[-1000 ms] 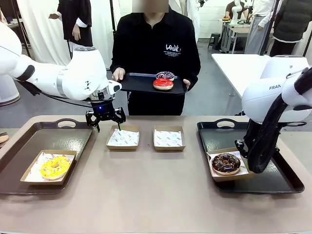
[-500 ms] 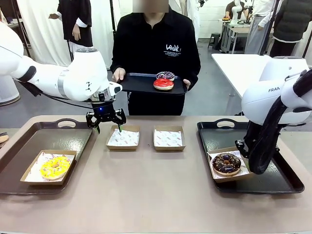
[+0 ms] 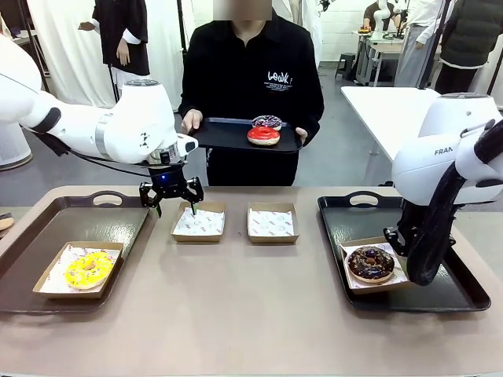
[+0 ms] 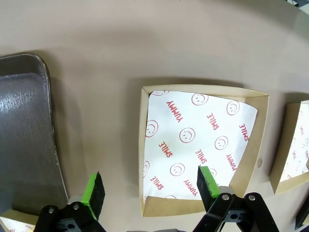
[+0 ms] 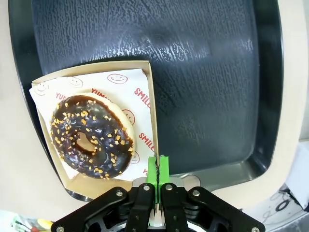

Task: Individually package the donuts and arrange them on the tray.
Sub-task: Place the picked Paper togo box on the Handle tray while simultaneously picking up another Paper togo box from the table with the other hand.

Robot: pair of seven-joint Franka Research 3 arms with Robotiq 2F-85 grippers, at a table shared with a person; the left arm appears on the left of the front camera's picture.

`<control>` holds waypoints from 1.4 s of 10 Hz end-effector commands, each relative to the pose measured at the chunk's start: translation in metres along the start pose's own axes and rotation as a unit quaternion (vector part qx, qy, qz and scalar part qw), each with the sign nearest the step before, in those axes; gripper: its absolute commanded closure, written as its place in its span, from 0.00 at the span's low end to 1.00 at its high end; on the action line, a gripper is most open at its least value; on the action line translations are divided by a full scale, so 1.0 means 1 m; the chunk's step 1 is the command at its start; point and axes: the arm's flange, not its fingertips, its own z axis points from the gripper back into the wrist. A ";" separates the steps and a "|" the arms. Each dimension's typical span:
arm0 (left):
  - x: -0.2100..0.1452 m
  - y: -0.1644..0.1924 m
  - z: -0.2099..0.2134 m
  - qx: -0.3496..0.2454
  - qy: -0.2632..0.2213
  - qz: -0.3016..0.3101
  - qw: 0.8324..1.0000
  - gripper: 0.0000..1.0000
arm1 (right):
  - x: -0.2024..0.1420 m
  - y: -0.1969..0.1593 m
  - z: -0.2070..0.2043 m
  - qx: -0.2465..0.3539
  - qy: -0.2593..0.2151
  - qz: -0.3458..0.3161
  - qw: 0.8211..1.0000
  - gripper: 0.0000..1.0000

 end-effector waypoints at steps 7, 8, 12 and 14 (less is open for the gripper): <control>0.015 -0.006 -0.016 0.020 0.007 0.014 1.000 0.00 | -0.004 0.002 -0.013 -0.021 -0.014 0.012 1.000 0.82; 0.014 -0.007 -0.016 0.020 0.010 0.013 1.000 0.60 | -0.004 0.002 -0.014 -0.022 -0.013 0.016 1.000 0.40; 0.015 -0.006 -0.016 0.020 0.025 0.006 0.999 1.00 | -0.005 0.001 -0.013 -0.021 -0.010 0.016 1.000 0.00; 0.015 -0.006 -0.016 0.021 0.029 0.003 0.999 1.00 | -0.005 0.001 -0.012 -0.019 -0.012 0.017 1.000 0.00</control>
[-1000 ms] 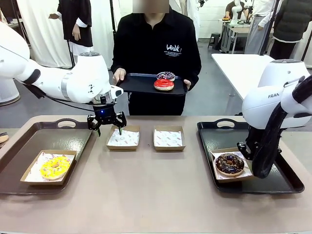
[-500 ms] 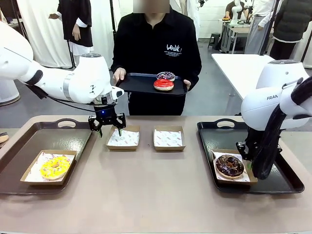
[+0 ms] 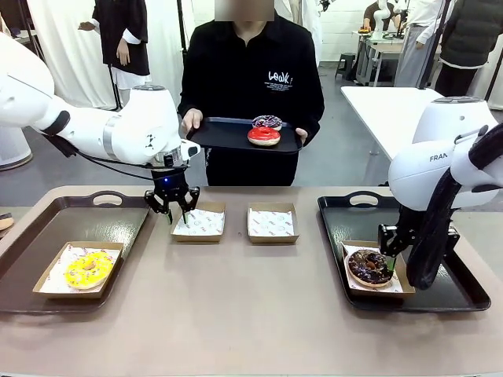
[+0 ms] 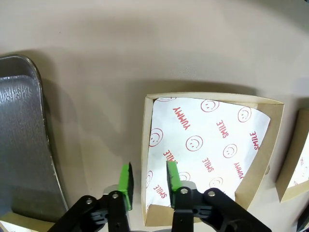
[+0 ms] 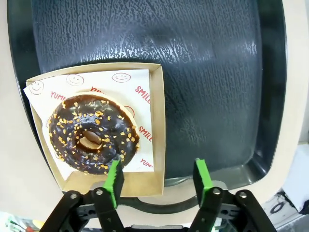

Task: Individually package the donuts and arrange them on the tray.
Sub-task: Place the picked Paper togo box on the Handle tray while simultaneously picking up another Paper togo box from the table with the other hand.

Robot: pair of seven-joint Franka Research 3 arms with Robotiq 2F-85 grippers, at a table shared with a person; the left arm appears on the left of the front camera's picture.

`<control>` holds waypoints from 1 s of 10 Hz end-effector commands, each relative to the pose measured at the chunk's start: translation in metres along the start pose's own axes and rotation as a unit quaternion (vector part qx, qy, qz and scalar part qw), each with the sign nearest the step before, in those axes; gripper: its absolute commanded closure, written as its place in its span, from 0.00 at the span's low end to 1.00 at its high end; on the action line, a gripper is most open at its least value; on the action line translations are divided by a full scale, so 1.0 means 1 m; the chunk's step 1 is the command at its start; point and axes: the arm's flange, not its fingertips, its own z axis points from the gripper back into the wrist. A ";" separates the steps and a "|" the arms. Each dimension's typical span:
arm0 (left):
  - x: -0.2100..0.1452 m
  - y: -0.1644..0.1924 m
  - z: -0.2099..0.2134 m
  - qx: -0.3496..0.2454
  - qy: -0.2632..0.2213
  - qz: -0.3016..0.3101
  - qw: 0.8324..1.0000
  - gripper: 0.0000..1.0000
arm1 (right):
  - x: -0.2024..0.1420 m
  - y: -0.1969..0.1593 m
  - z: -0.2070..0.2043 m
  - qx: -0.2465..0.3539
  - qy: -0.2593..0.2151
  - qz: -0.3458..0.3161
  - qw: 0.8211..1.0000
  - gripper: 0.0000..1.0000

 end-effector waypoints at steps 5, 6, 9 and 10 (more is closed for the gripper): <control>0.005 -0.004 -0.001 0.011 0.012 -0.004 1.000 1.00 | -0.012 -0.010 -0.002 0.001 -0.016 0.004 1.000 0.00; 0.004 -0.004 -0.001 0.011 0.013 -0.005 1.000 1.00 | -0.015 -0.014 0.000 0.005 -0.019 0.003 1.000 0.00; -0.003 -0.007 0.039 -0.007 0.022 -0.032 0.999 1.00 | -0.040 -0.076 0.032 0.153 -0.015 0.018 0.988 0.00; -0.005 -0.011 0.063 -0.006 0.027 -0.052 0.998 1.00 | -0.052 -0.116 0.044 0.237 -0.026 0.014 0.971 0.00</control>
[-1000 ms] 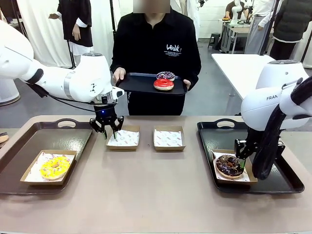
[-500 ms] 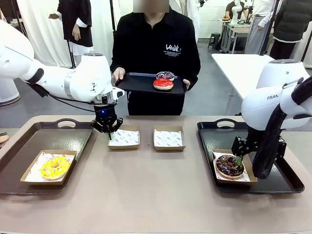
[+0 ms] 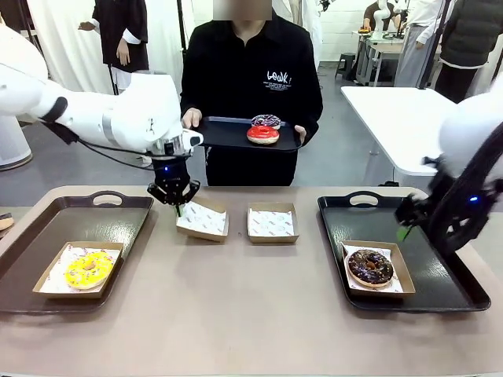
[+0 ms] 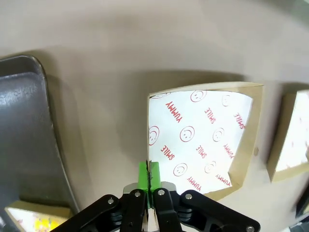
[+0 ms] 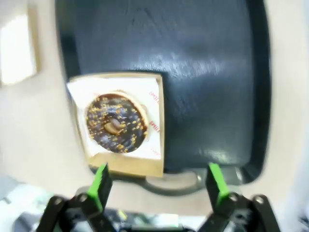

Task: Individually package the donuts and arrange them on the tray.
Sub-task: Place the picked Paper togo box on the Handle tray while simultaneously picking up another Paper togo box from the table with the other hand.

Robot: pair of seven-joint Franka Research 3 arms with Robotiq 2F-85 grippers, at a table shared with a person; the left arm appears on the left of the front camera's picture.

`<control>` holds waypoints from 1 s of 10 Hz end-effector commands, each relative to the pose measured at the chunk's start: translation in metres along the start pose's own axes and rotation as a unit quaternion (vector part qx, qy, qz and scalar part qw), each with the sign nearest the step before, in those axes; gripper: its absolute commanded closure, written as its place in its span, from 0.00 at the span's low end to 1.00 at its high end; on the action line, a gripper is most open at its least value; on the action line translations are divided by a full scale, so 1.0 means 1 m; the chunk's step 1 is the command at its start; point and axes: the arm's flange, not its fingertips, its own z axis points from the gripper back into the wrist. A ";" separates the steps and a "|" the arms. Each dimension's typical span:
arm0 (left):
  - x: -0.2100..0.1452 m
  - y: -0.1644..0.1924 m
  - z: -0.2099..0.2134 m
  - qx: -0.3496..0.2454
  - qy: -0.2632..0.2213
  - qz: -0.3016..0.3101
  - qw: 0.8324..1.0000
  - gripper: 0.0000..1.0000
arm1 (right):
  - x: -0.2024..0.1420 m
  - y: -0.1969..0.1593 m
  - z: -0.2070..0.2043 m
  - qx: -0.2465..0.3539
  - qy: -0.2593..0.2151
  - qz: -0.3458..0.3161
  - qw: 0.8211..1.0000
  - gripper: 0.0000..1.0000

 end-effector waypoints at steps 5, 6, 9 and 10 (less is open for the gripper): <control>0.003 -0.033 0.101 -0.030 0.001 -0.060 0.998 1.00 | -0.075 -0.176 0.038 0.328 -0.061 -0.001 0.943 0.00; 0.002 -0.042 0.114 -0.032 0.000 -0.072 0.997 1.00 | -0.072 -0.191 0.039 0.353 -0.061 0.018 0.933 0.00; -0.003 -0.067 0.137 -0.022 -0.011 -0.086 0.996 1.00 | -0.055 -0.227 0.038 0.410 -0.108 0.067 0.903 0.00; -0.003 -0.073 0.136 -0.014 -0.008 -0.089 0.996 1.00 | -0.053 -0.237 0.038 0.426 -0.124 0.070 0.893 0.00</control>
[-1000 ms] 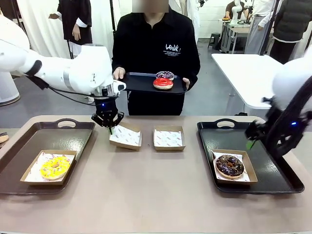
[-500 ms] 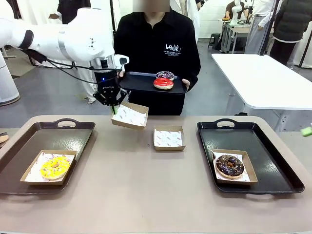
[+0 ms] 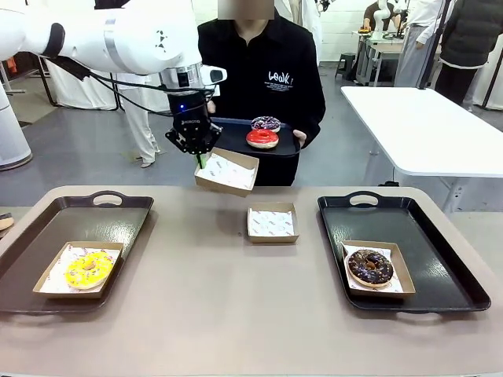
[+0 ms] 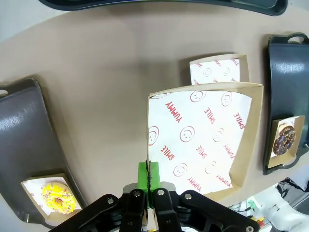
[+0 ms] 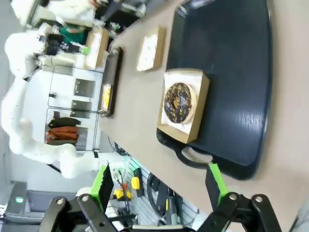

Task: Individually package the donuts and arrange them on the tray.
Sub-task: Place the picked Paper togo box on the Handle tray while simultaneously picking up another Paper togo box from the table with the other hand.

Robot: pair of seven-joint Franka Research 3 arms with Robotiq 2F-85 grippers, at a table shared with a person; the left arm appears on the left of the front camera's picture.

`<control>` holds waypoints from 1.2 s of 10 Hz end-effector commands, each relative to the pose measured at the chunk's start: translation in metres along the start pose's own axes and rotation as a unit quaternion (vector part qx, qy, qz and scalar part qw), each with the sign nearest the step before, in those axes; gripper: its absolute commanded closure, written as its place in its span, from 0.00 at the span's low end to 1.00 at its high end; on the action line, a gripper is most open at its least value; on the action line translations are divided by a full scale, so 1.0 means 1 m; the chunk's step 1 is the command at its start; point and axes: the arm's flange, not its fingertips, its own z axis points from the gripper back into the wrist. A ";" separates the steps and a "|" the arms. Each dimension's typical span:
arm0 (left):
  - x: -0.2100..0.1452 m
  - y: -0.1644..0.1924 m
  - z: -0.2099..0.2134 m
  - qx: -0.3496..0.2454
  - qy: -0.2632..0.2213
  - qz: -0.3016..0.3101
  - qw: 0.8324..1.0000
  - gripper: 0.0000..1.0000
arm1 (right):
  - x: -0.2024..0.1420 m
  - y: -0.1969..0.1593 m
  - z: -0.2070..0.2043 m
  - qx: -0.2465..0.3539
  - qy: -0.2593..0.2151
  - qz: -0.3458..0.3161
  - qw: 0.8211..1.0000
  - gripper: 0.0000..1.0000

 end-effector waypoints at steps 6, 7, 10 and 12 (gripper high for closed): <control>0.004 -0.006 -0.005 0.008 0.004 -0.006 1.000 1.00 | 0.000 -0.034 0.029 0.070 -0.026 0.004 0.997 0.00; 0.004 -0.006 -0.005 0.008 0.004 -0.006 1.000 1.00 | -0.001 -0.034 0.030 0.073 -0.030 0.007 0.997 0.00; 0.004 -0.006 -0.005 0.008 0.004 -0.006 1.000 1.00 | -0.005 -0.034 0.028 0.061 -0.021 -0.007 0.998 0.00; 0.004 -0.006 -0.005 0.008 0.004 -0.006 1.000 1.00 | -0.005 -0.034 0.028 0.061 -0.021 -0.007 0.998 0.00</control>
